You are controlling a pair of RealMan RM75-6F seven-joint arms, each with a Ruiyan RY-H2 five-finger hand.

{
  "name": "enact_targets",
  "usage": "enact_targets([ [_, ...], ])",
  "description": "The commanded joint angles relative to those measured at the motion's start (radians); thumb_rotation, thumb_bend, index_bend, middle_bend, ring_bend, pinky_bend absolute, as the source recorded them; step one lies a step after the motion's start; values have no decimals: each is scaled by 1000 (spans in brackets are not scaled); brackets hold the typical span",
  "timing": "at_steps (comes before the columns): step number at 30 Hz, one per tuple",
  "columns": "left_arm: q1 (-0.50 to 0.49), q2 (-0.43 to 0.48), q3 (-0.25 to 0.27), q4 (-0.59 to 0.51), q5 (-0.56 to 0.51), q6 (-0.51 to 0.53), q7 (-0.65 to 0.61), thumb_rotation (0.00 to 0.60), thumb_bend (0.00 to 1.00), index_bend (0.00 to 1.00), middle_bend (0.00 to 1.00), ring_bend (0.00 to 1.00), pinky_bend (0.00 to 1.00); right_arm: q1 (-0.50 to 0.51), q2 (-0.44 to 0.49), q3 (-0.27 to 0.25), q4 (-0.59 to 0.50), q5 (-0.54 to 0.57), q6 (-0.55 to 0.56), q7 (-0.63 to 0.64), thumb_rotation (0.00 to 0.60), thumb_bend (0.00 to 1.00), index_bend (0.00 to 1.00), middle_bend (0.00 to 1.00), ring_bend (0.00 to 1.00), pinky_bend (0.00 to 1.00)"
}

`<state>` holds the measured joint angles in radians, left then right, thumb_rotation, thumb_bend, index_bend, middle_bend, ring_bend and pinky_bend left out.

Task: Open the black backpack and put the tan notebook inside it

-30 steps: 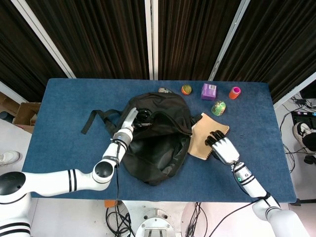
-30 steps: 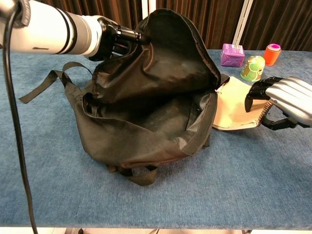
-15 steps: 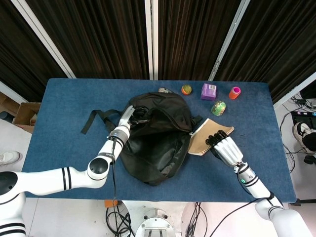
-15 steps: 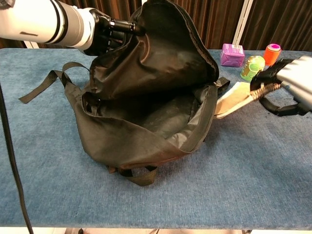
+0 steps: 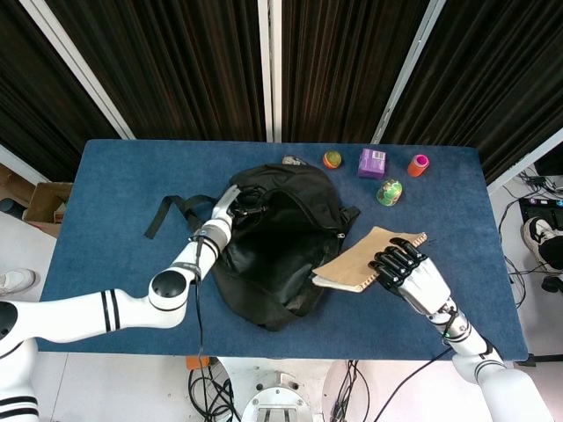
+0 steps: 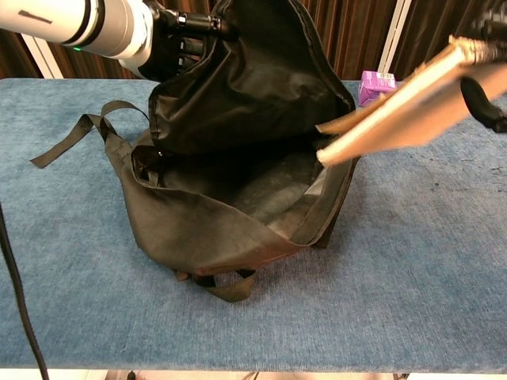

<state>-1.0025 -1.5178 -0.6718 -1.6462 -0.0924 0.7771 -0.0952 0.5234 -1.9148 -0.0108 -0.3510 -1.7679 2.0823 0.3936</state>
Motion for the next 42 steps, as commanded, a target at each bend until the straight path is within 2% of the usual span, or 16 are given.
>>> enact_targets([
  [1,-10,12,0,-4,-20,-13,-8,600,487,702,631,468,460,58,-17,16,-38,-14,23,9,600,470,1000,760,507,470],
  [9,-23,49,-5,-5,-55,-43,-31,600,488,702,631,468,492,175,-96,17,-66,-49,-11,2,600,468,1000,764,507,473],
  [20,-43,89,11,-7,-74,-67,-46,600,489,702,631,468,492,269,-185,7,1,-68,-67,18,600,466,1000,768,508,475],
  [26,-39,130,16,-30,-78,-94,-58,600,490,702,630,459,492,303,-215,-25,78,-78,-164,27,600,461,1000,775,517,484],
  [32,-22,189,30,-52,-91,-183,-81,600,491,703,628,446,461,318,-244,-55,143,-76,-284,26,600,454,1000,788,531,501],
  [42,2,267,44,-105,-45,-274,-149,600,490,702,629,443,459,320,-258,-71,168,-46,-448,-41,600,435,1000,791,531,489],
])
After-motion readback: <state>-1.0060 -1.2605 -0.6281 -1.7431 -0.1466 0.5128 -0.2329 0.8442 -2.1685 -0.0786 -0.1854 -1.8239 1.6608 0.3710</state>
